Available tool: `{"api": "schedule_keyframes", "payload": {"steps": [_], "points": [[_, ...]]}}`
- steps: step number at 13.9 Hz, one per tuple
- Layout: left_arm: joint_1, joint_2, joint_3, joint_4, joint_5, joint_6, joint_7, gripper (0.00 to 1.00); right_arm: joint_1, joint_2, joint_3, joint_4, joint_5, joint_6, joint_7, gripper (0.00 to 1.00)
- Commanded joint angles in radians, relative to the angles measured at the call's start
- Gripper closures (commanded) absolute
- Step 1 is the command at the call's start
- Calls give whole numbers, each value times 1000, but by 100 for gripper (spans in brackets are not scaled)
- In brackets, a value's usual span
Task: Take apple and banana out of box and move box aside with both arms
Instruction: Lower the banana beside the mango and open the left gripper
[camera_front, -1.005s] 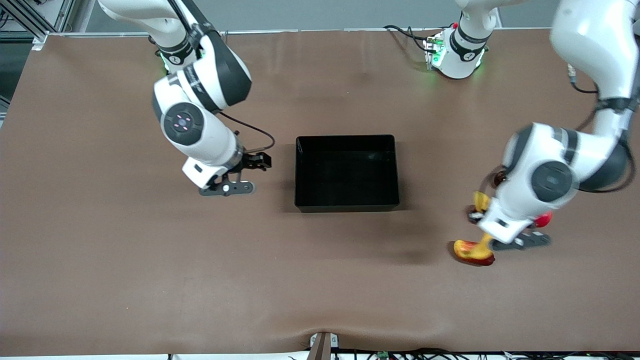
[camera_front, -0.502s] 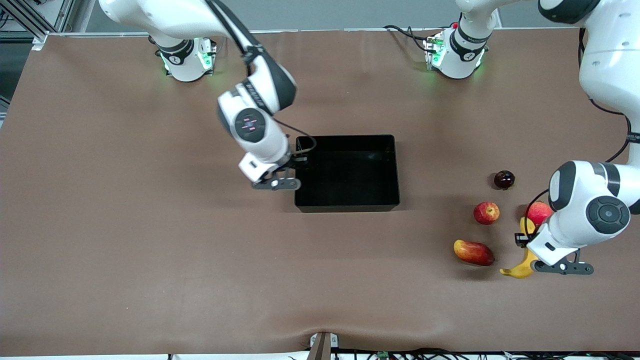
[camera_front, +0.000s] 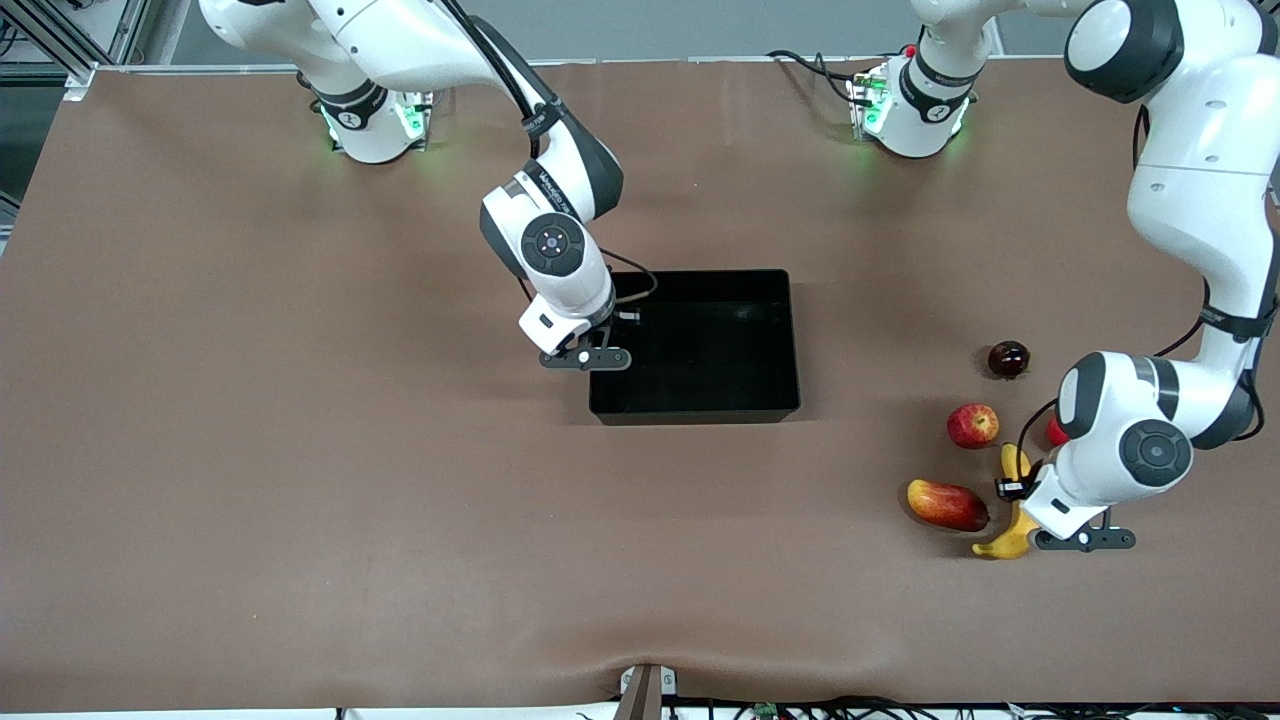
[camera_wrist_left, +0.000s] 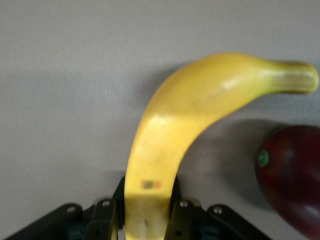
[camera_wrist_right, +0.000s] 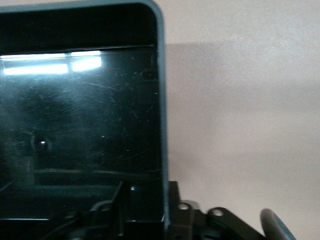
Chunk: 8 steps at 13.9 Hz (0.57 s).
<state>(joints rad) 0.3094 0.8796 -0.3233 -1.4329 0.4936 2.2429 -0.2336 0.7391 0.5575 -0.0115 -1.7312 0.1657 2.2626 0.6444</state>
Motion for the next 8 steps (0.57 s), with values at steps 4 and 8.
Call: {"api": "schedule_keyframes", "payload": {"steps": [4,8], "points": [[-23,-14,41,26,26,24,-23,0,-4,-5,-1,-2,-18,-4,12,100],[-7,-102,29,26,22,24,-7,0,-75,-123,-15,5,-18,-151,0,100]]}}
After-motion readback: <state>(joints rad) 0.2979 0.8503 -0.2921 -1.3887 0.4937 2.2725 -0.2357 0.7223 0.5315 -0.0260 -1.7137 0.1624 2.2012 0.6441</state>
